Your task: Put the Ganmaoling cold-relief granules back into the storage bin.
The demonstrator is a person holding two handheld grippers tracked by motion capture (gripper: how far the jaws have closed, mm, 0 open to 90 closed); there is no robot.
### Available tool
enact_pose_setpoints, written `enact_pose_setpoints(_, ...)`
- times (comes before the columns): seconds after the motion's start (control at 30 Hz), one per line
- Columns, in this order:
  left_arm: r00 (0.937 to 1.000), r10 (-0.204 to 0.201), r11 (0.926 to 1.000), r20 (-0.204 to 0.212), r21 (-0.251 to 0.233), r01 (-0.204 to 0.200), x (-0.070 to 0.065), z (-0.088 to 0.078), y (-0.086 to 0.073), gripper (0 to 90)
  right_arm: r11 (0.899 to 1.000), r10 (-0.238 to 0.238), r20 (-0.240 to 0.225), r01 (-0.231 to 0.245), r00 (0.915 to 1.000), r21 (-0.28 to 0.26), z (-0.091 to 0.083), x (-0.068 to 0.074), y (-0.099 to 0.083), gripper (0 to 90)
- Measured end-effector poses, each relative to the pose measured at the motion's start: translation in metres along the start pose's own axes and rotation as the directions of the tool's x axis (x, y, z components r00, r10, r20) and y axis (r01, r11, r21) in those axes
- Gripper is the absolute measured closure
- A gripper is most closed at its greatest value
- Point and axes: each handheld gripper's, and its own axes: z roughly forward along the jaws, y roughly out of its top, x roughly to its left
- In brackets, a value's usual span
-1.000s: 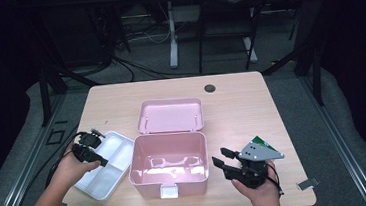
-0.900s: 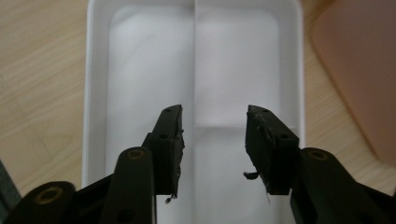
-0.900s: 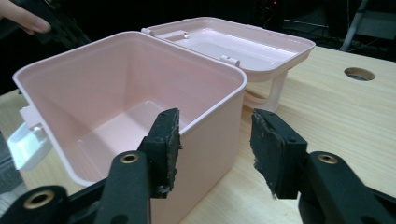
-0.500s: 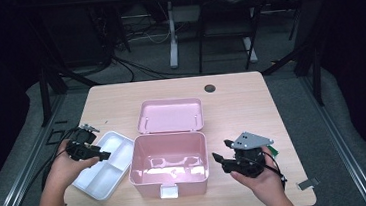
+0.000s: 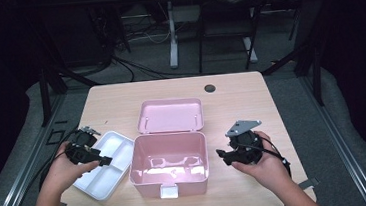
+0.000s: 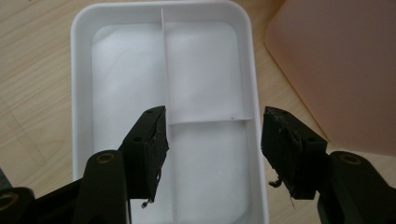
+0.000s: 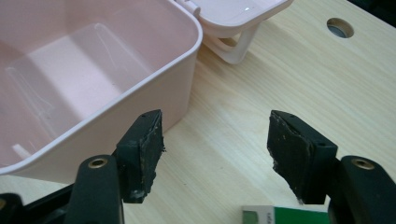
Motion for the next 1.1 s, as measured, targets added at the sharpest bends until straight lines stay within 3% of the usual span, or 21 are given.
enact_pose_setpoints(0.13, 0.9999, -0.008, 0.9999, 0.006, -0.012, 0.008, 0.002, -0.003, -0.001, 41.1, 0.999, -0.024, 0.007, 0.023, 0.9997, 0.048, 0.001, -0.005, 0.008, 35.0)
enact_pose_setpoints(0.47, 0.9996, -0.01, 0.9997, 0.025, -0.023, 0.011, 0.004, -0.008, -0.004, 41.2, 0.991, -0.008, -0.028, 0.012, 0.9996, 0.136, 0.001, -0.019, 0.021, 33.5)
enact_pose_setpoints(0.73, 0.9995, -0.013, 0.9997, 0.027, -0.022, 0.014, 0.006, -0.008, -0.005, 41.3, 0.966, 0.015, -0.056, 0.0, 0.9983, 0.257, 0.006, -0.031, 0.03, 31.7)
enact_pose_setpoints(0.77, 0.9995, -0.016, 0.9995, 0.028, -0.026, 0.017, 0.006, -0.009, -0.006, 41.3, 0.969, 0.032, -0.101, -0.006, 0.9944, 0.248, 0.008, -0.034, 0.03, 31.4)
enact_pose_setpoints(0.8, 0.9995, -0.017, 0.9995, 0.028, -0.026, 0.018, 0.006, -0.009, -0.006, 41.2, 0.979, 0.039, -0.087, -0.021, 0.9954, 0.2, 0.013, -0.034, 0.027, 30.8)
enact_pose_setpoints(0.83, 0.9995, -0.017, 0.9995, 0.028, -0.026, 0.018, 0.006, -0.009, -0.006, 41.2, 0.978, 0.037, -0.083, -0.019, 0.9959, 0.209, 0.015, -0.035, 0.027, 30.4)
enact_pose_setpoints(0.87, 0.9994, -0.019, 0.9994, 0.027, -0.029, 0.02, 0.006, -0.009, -0.006, 41.2, 0.947, 0.009, -0.058, 0.01, 0.9983, 0.32, 0.012, -0.038, 0.03, 29.3)
enact_pose_setpoints(1.0, 0.9993, -0.026, 0.9993, 0.027, -0.028, 0.027, 0.006, -0.009, -0.007, 41.1, 0.925, -0.003, -0.042, 0.019, 0.9991, 0.38, 0.016, -0.044, 0.029, 25.7)
enact_pose_setpoints(1.03, 0.9993, -0.027, 0.9992, 0.027, -0.028, 0.028, 0.006, -0.009, -0.007, 41.1, 0.928, 0.018, -0.082, 0.014, 0.9965, 0.372, 0.017, -0.046, 0.028, 25.2)
enact_pose_setpoints(1.07, 0.9993, -0.026, 0.9993, 0.028, -0.028, 0.027, 0.005, -0.009, -0.007, 41.1, 0.919, -0.021, 0.011, 0.015, 0.9997, 0.393, 0.018, -0.045, 0.028, 24.2)
enact_pose_setpoints(1.1, 0.9993, -0.025, 0.9993, 0.028, -0.028, 0.026, 0.005, -0.009, -0.007, 41.2, 0.917, 0.023, -0.076, 0.009, 0.9968, 0.399, 0.018, -0.05, 0.027, 23.1)
